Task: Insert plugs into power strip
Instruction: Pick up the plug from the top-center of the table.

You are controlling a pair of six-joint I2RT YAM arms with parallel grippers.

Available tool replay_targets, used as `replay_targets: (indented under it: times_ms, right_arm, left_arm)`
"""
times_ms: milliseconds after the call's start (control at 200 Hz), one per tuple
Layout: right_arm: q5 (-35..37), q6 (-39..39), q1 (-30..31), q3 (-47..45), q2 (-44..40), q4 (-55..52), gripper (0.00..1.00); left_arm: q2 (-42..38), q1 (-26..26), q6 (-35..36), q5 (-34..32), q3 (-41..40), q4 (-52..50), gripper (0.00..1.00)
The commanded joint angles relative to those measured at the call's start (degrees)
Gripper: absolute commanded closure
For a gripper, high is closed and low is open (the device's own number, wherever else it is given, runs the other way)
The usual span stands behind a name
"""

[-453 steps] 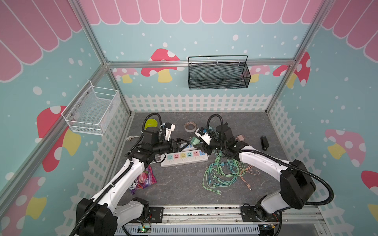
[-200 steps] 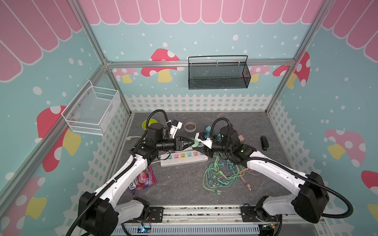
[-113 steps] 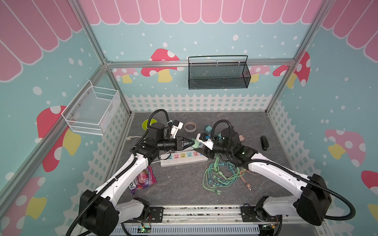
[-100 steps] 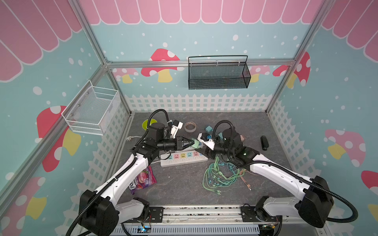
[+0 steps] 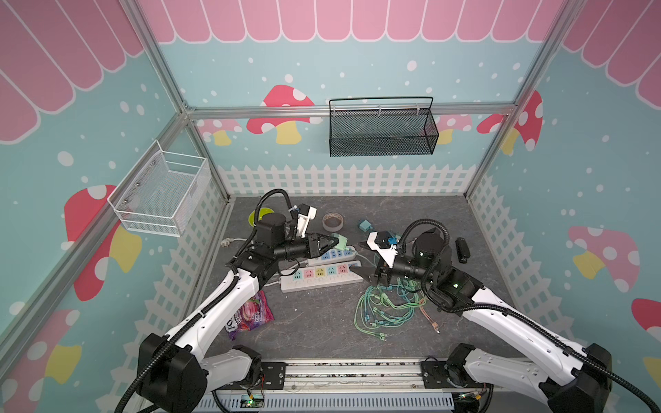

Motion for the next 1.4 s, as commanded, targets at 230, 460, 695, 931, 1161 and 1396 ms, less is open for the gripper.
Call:
replay_targets:
  times_ms: [230, 460, 695, 931, 1161, 1396]
  right_arm:
    - [-9.29, 14.28, -0.58, -6.94, 1.14, 12.3, 0.26]
    - [-14.05, 22.82, -3.16, -6.55, 6.86, 22.02, 0.27]
    - [-16.86, 28.56, -5.8, -4.26, 11.18, 28.73, 0.27]
    - [-19.72, 32.66, -6.77, -3.1, 12.72, 34.89, 0.3]
    - [-22.44, 35.46, -6.85, -0.48, 14.77, 38.25, 0.33]
    - [-24.45, 37.9, -6.87, 2.57, 18.18, 39.73, 0.38]
  left_arm:
    - [-5.07, -0.08, -10.07, 1.9, -7.53, 26.5, 1.0]
    - [-6.71, -0.08, -13.7, 5.54, -10.72, 35.7, 1.0]
    - [-8.82, -0.1, -16.47, 7.18, -14.87, 43.32, 1.0]
    - [-9.58, -0.1, -16.79, 7.18, -17.33, 44.79, 1.0]
    - [-9.23, -0.14, -16.84, 6.24, -19.81, 47.34, 1.0]
    - [-8.16, -0.16, -18.29, 5.12, -21.37, 52.99, 1.0]
